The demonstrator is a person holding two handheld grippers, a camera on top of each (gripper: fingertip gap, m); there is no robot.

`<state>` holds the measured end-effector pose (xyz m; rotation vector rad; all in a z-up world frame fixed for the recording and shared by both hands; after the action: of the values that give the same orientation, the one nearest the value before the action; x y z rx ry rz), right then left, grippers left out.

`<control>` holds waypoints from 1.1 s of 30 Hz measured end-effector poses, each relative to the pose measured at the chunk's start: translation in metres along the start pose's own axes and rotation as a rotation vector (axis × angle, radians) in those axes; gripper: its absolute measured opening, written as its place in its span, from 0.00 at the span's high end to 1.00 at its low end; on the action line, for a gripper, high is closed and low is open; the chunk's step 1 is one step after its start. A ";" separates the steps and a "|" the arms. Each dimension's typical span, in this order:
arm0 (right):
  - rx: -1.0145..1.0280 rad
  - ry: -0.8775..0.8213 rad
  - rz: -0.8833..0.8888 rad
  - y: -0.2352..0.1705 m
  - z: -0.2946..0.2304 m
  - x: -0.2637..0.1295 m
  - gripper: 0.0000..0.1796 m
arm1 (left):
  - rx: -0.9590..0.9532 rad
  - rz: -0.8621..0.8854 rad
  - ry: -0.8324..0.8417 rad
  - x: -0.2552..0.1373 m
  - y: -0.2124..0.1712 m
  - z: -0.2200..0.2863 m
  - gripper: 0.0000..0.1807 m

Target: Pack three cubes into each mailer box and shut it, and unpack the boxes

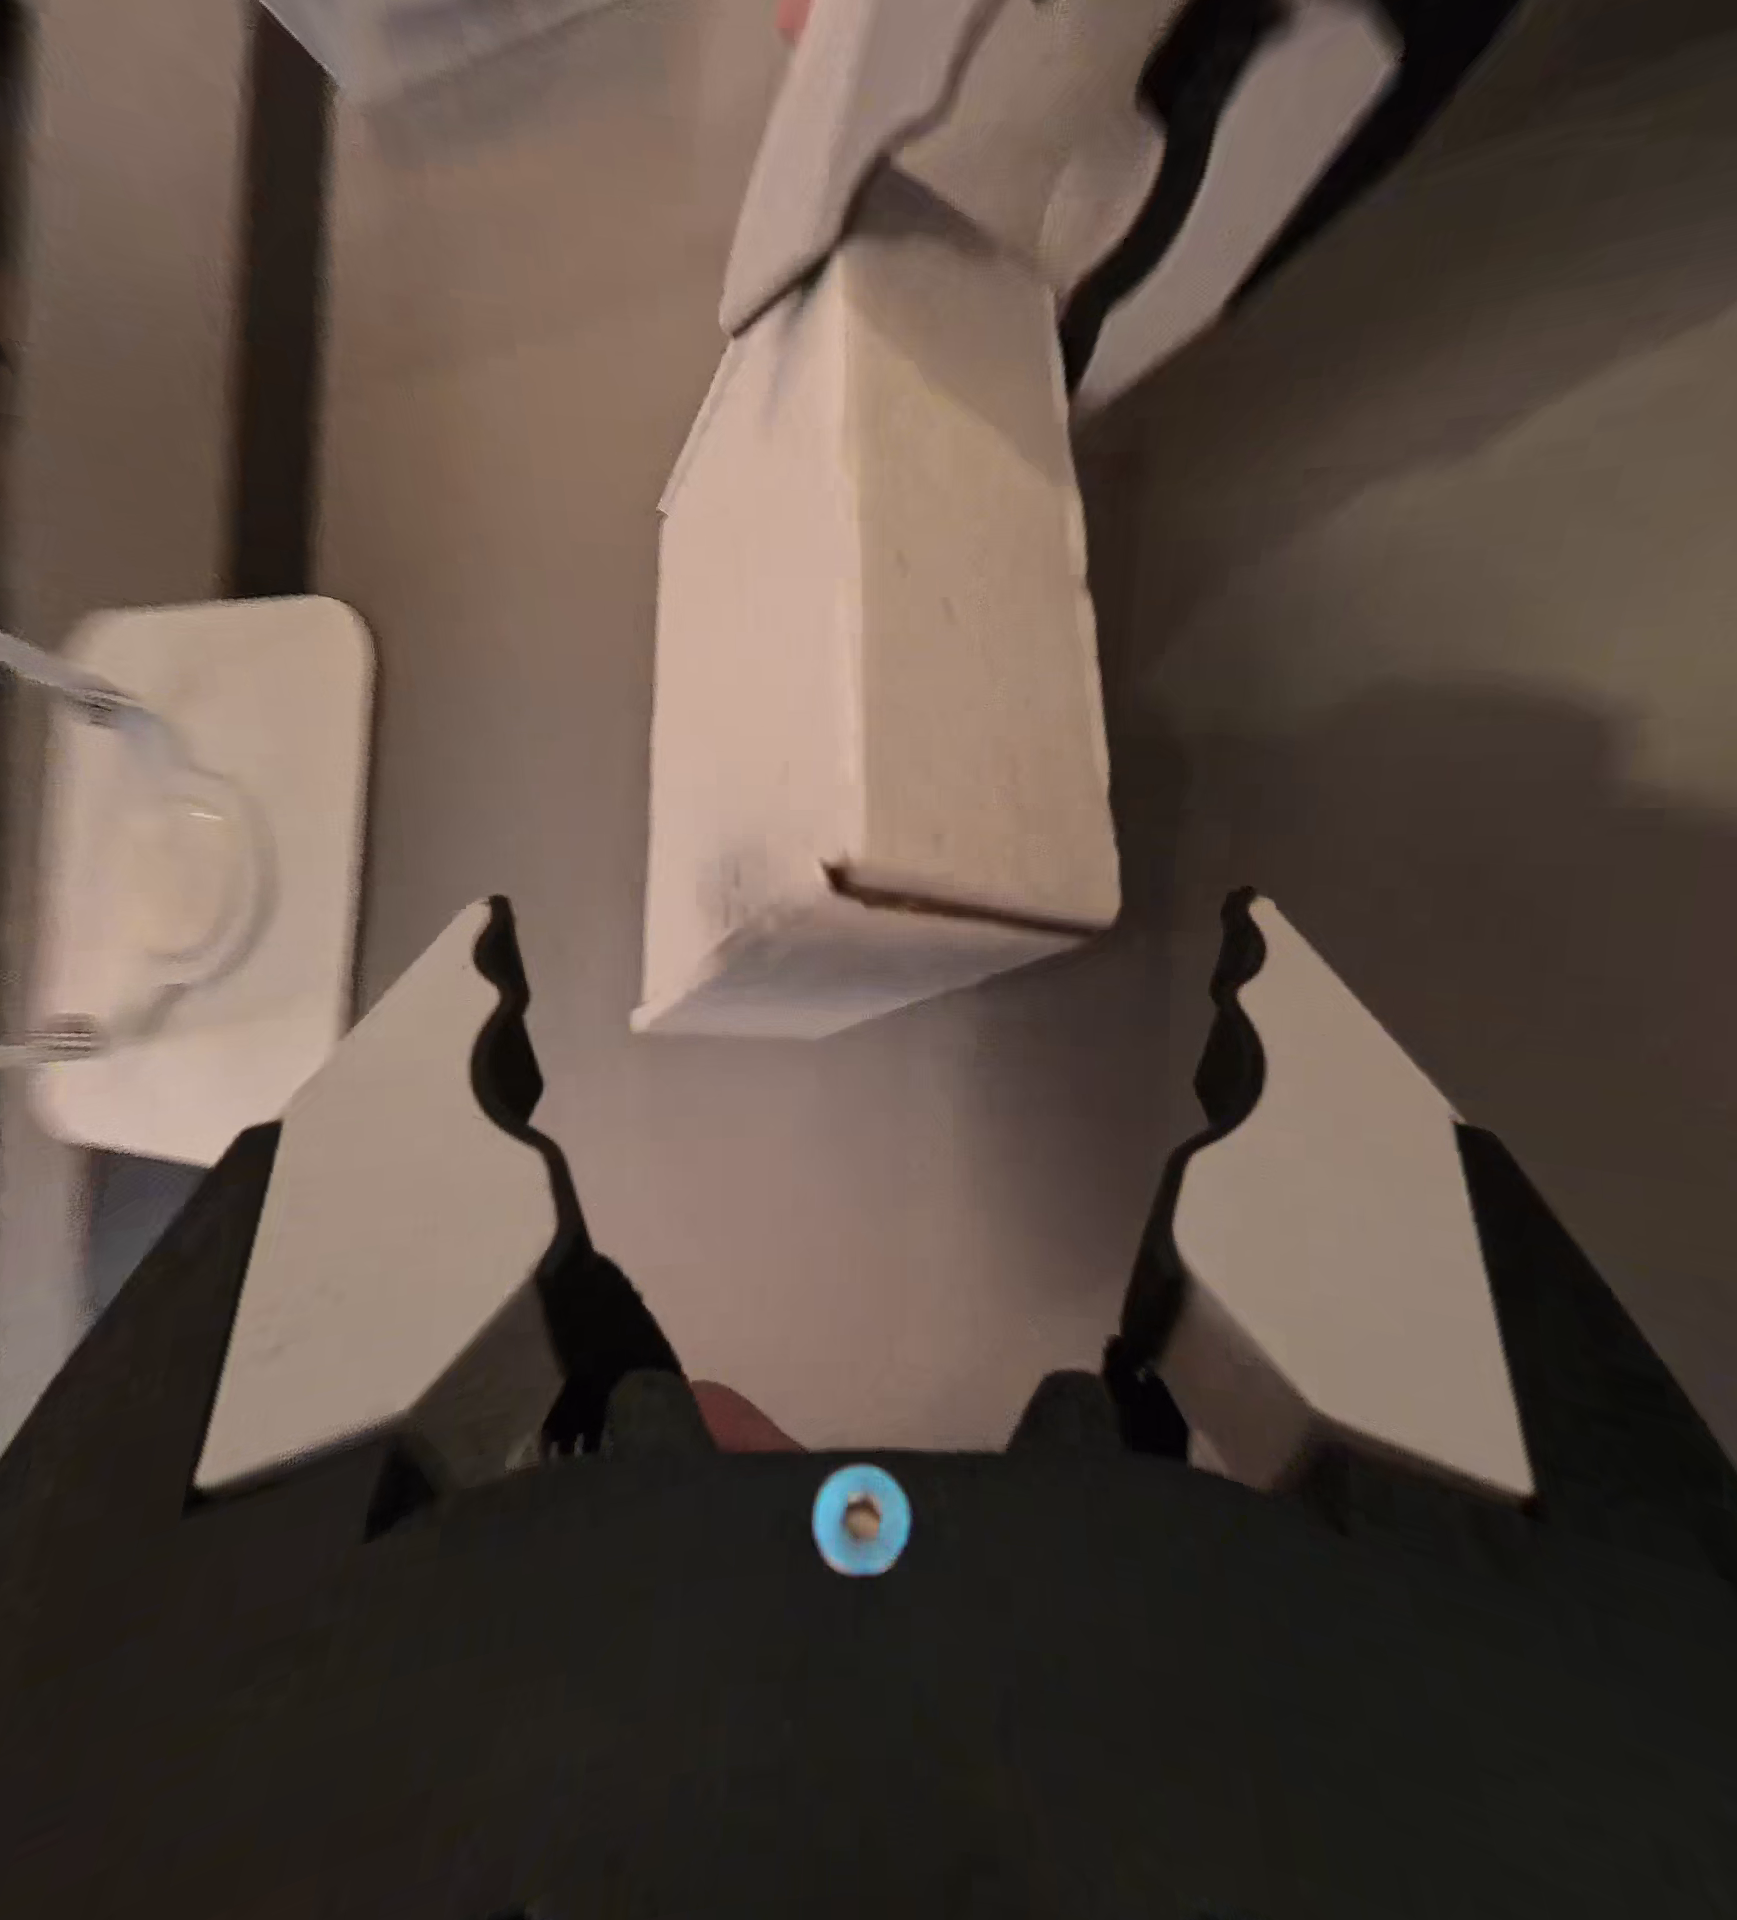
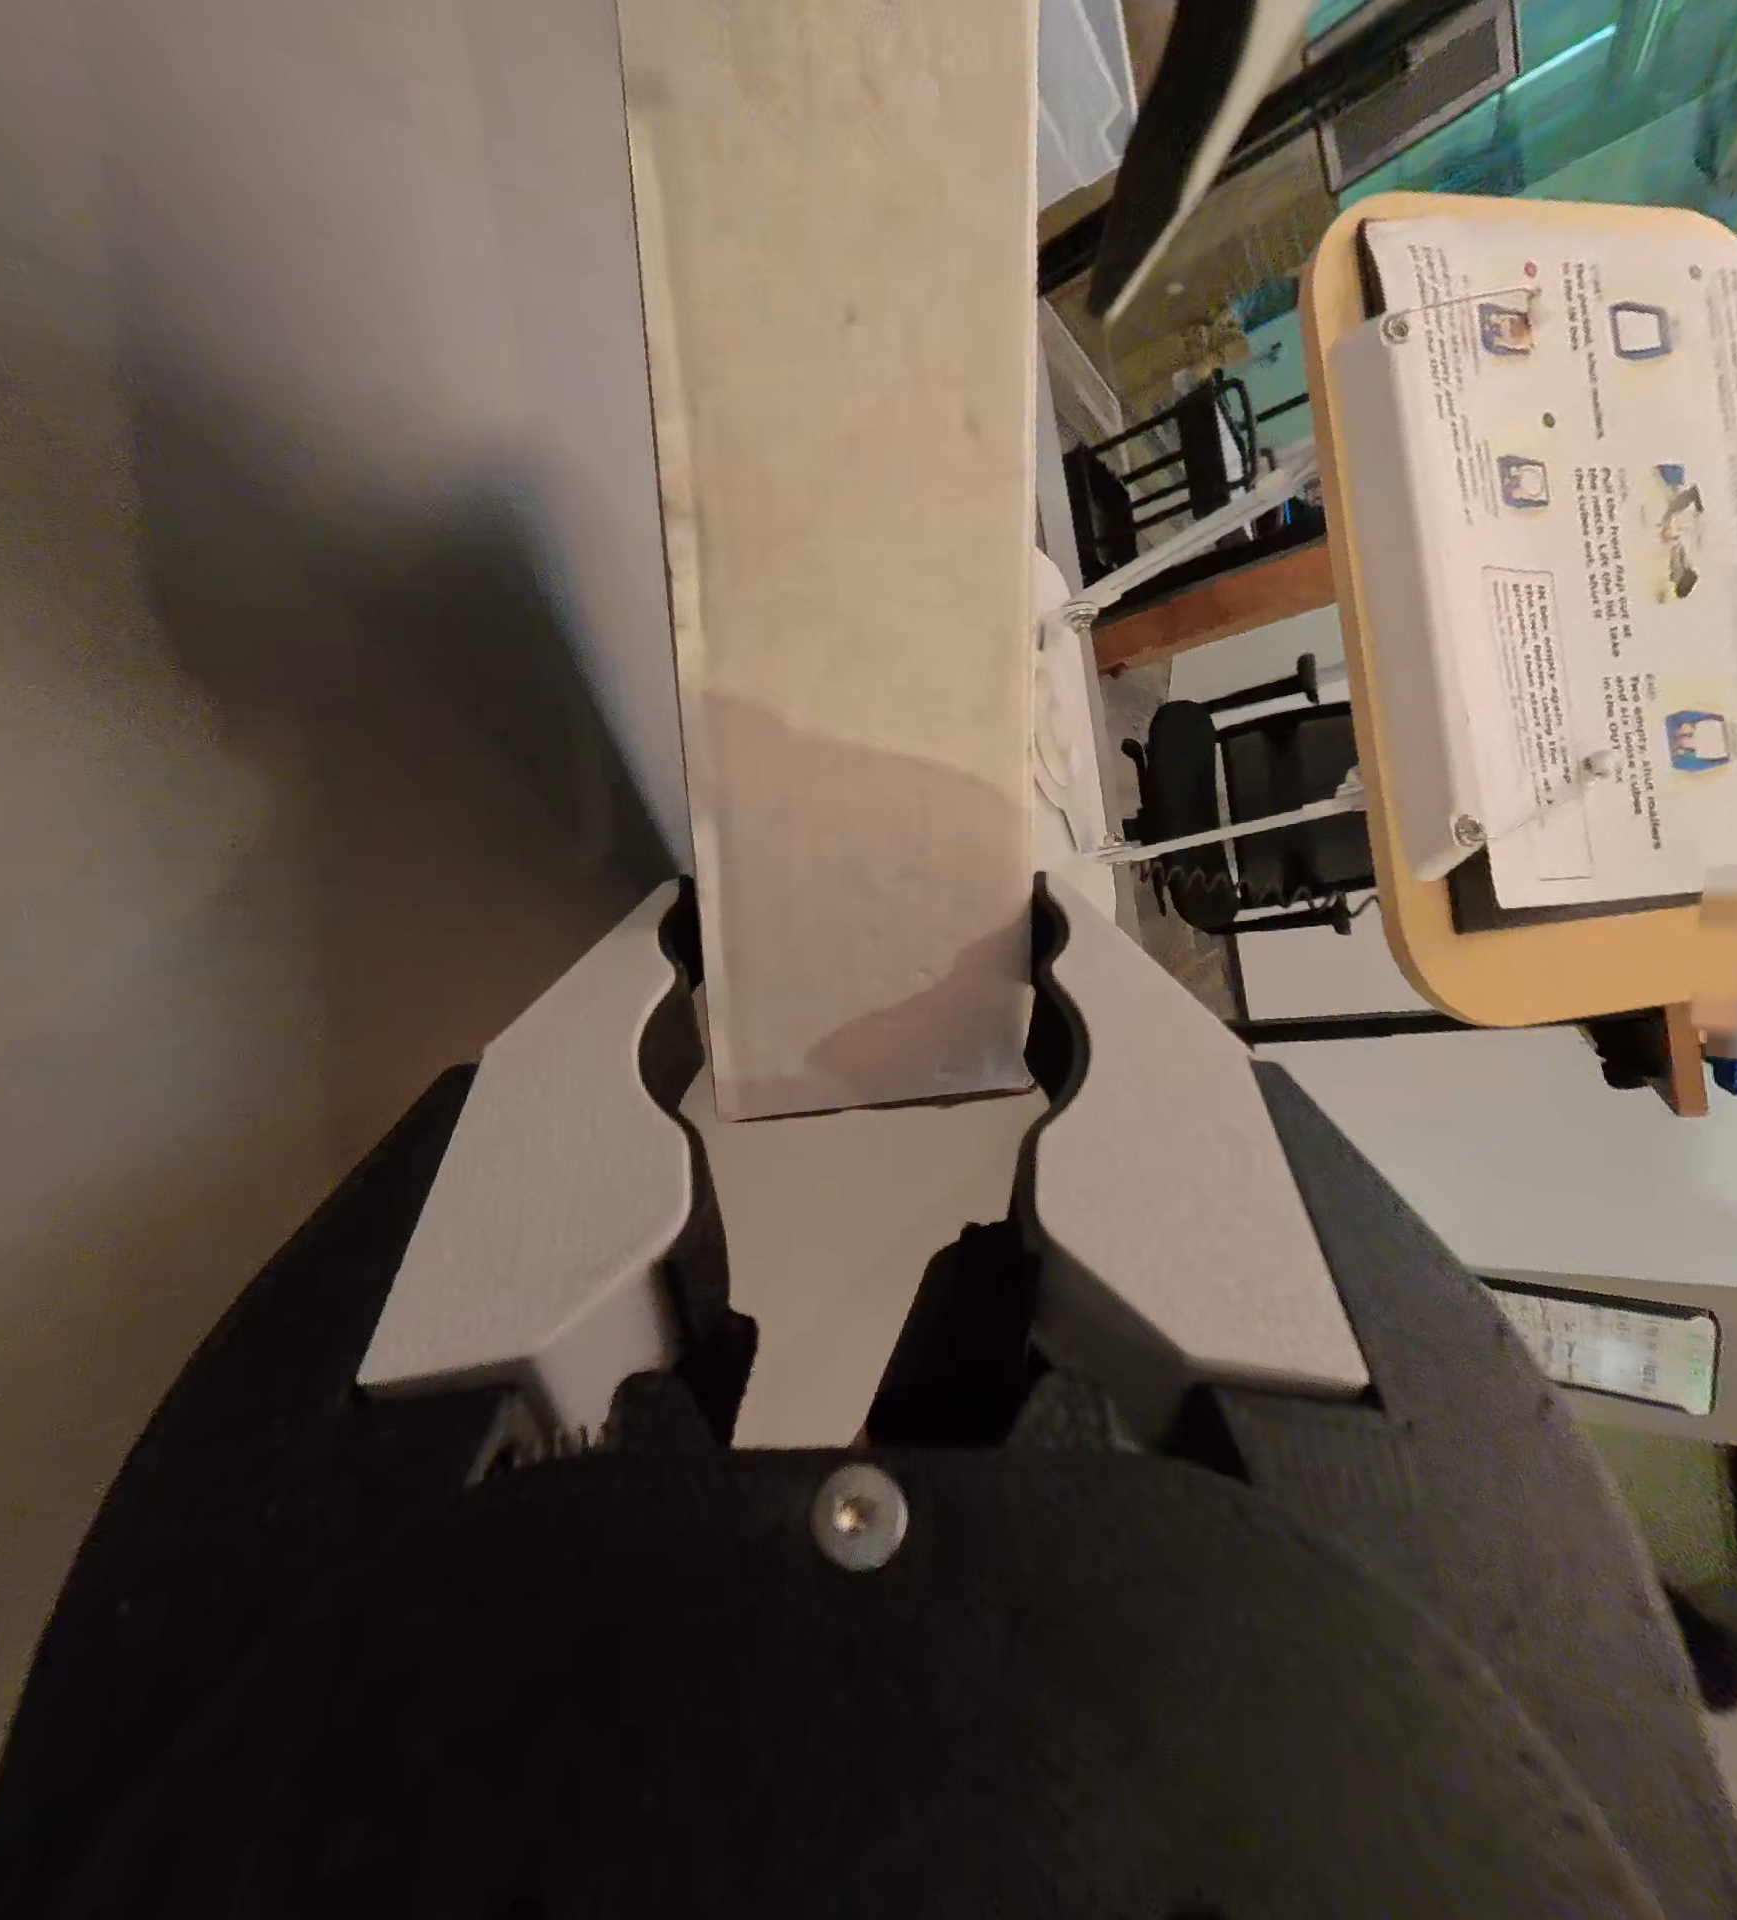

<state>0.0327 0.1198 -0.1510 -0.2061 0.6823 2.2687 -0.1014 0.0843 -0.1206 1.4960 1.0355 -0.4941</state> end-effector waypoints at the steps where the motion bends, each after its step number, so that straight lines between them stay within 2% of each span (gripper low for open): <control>1: 0.001 0.011 0.003 -0.001 0.001 0.000 0.66 | 0.069 -0.007 0.086 0.005 -0.007 0.004 0.31; 3: 0.040 0.030 0.015 -0.001 0.003 0.000 0.66 | 0.156 -0.056 0.236 0.020 -0.021 0.004 0.37; 6: 0.047 0.059 0.015 -0.002 0.004 -0.002 0.66 | 0.249 0.021 0.412 0.038 -0.019 -0.001 0.48; 7: 0.043 0.062 0.011 -0.002 0.004 -0.002 0.66 | 0.267 0.044 0.501 0.037 -0.017 -0.008 0.59; 8: 0.039 0.063 0.010 -0.003 0.005 -0.003 0.66 | 0.282 0.069 0.527 0.038 -0.017 -0.012 0.63; 11: -0.039 0.027 -0.034 -0.003 0.005 -0.004 0.66 | 0.266 0.085 0.536 0.046 -0.019 -0.013 0.63; 14: -0.182 -0.055 -0.023 0.013 0.002 -0.010 0.62 | 0.229 0.112 0.494 0.051 -0.018 -0.010 0.63; 18: -0.285 -0.134 -0.030 0.024 -0.006 -0.010 0.67 | 0.193 0.110 0.465 0.053 -0.022 -0.011 0.64; 22: -0.223 -0.068 0.007 0.032 -0.008 -0.020 0.70 | 0.154 0.114 0.411 0.059 -0.024 -0.008 0.64; 25: -0.136 0.017 0.060 0.040 -0.009 -0.027 0.86 | 0.133 0.128 0.388 0.061 -0.025 -0.009 0.64; 30: -0.172 -0.016 0.057 0.038 -0.009 -0.024 0.89 | 0.109 0.132 0.368 0.060 -0.026 -0.010 0.64; 33: -0.131 0.028 0.089 0.040 -0.011 -0.026 0.92 | 0.118 0.137 0.361 0.062 -0.027 -0.009 0.64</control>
<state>0.0227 0.0749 -0.1351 -0.2761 0.5677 2.4026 -0.0940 0.1103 -0.1832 1.7910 1.1858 -0.1921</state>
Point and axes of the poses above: each gripper's, where its closed fingertips meet, x out along the fingers, y out of its top, z = x × y across the jaws, the point moved 4 cm from there along -x, back along the fingers, and after that the axes turned 5 degrees about -y, right-handed, at the moved point
